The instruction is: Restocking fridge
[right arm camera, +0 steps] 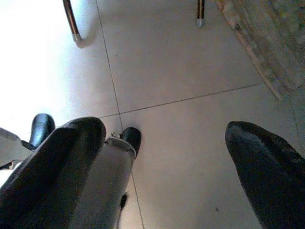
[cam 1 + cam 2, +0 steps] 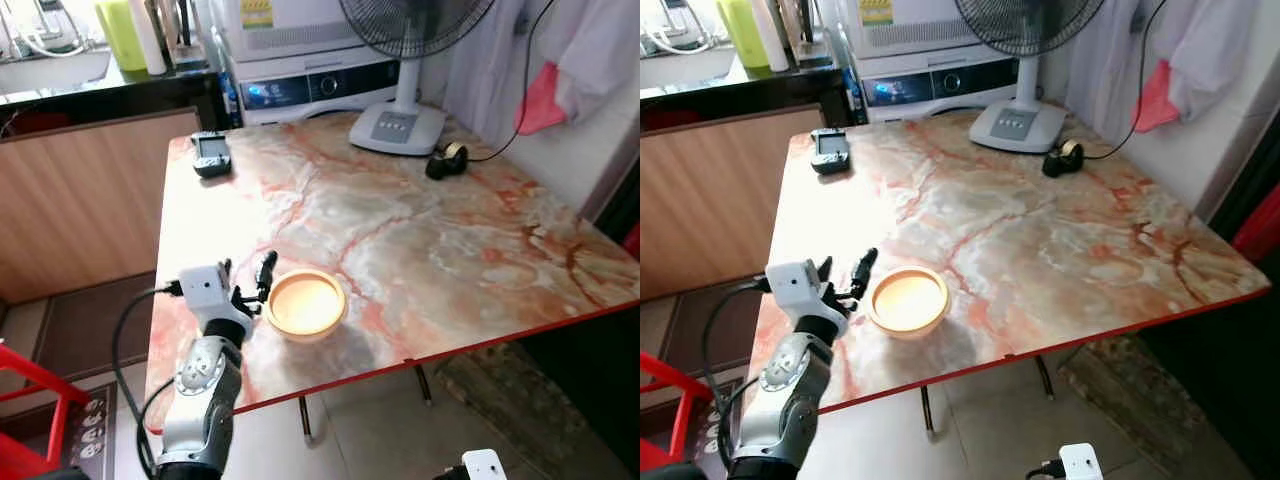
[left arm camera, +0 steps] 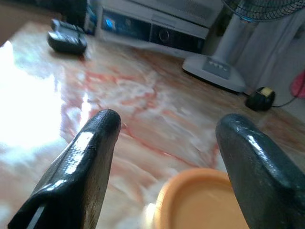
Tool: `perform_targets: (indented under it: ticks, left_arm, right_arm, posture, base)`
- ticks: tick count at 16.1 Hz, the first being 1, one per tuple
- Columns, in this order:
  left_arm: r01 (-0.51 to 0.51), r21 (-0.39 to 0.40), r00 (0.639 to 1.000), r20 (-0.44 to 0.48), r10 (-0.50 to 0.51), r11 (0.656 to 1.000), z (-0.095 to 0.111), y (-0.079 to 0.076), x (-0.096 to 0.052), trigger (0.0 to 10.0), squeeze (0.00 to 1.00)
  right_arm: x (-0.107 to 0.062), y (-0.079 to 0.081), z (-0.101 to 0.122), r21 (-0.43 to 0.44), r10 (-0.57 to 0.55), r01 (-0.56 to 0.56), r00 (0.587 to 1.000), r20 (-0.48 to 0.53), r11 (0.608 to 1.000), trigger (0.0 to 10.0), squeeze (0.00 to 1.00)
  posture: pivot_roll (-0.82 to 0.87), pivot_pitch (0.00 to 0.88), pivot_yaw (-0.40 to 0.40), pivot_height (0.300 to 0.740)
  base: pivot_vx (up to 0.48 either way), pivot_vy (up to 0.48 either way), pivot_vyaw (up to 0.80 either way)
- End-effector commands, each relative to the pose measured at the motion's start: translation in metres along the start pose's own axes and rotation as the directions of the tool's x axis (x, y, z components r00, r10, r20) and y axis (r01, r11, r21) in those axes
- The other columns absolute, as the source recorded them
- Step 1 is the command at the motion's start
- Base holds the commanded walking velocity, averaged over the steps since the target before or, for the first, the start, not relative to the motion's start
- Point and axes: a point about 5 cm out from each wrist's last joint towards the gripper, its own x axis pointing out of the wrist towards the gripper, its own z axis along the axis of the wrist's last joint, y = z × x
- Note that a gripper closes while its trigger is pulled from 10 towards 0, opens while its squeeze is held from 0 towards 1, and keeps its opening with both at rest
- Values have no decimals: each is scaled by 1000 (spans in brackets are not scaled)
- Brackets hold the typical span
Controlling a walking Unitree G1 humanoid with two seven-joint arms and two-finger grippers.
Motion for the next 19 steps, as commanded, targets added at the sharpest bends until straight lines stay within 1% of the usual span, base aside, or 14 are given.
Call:
perform_targets:
  ticks: [1,2,3,6,8,9,10,11,13,14,16,19]
  left_arm:
    - [-15,-68,999,-51,12,998,-8,2,3,10000,149]
    - [-31,-101,999,-47,26,994,-8,4,4,10000,965]
    - [-55,-140,998,-44,49,989,-7,7,6,10000,1000]
    - [-105,-156,994,-49,98,982,-6,13,8,10000,1000]
    - [-128,-153,991,-67,119,980,-7,17,7,10000,1000]
    - [-137,-179,989,-83,124,974,-10,18,7,10000,1000]
    - [-147,-195,987,-96,131,970,-12,19,6,10000,0]
    - [-157,-187,985,-108,138,970,-16,19,5,10000,0]
    - [-197,-225,975,-150,166,954,-23,19,4,10000,0]
    - [-195,-236,974,-164,158,952,-26,17,4,10000,0]
    - [-166,-237,974,-193,121,957,-30,9,5,10000,0]
    - [-156,-276,967,-240,89,948,-42,-3,2,10000,0]
  right_arm:
    - [0,-1,-2,-10,-3,3,1000,-3,1000,10000,0]
    - [0,0,-1,-10,-3,3,1000,-3,1000,10000,0]
    - [0,0,-1,-10,-3,2,1000,-3,1000,10000,0]
    - [0,0,-1,-6,-4,4,1000,-1,1000,10000,0]
    - [0,0,-1,-5,-4,4,1000,0,1000,10000,0]
    - [0,0,-1,-6,-3,3,1000,0,1000,10000,0]
    - [0,0,-1,-7,-2,2,1000,0,1000,10000,0]
    - [0,0,-1,-8,-2,2,1000,0,1000,10000,0]
    - [0,-1,0,-7,-3,3,1000,1,1000,10000,0]
    - [0,-1,0,-8,-3,3,1000,1,1000,10000,0]
    - [0,-1,0,-10,-2,2,1000,1,1000,10000,0]
    - [0,-1,0,-9,-3,3,1000,2,1000,10000,0]
  posture:
    - [7,0,19,740]
    - [7,0,17,740]
    - [7,0,17,740]
    - [4,0,17,740]
    - [10,0,14,740]
    - [10,0,16,740]
    - [9,0,15,740]
    - [7,0,15,740]
    - [6,0,15,740]
    - [6,0,14,740]
    - [6,0,14,740]
    - [5,0,15,740]
  base:
    - [0,0,0]
    - [0,0,0]
    - [0,0,0]
    - [0,0,0]
    - [0,0,0]
    - [0,0,0]
    - [0,0,0]
    - [0,0,0]
    - [0,0,0]
    - [0,0,0]
    - [0,0,0]
    - [0,0,0]
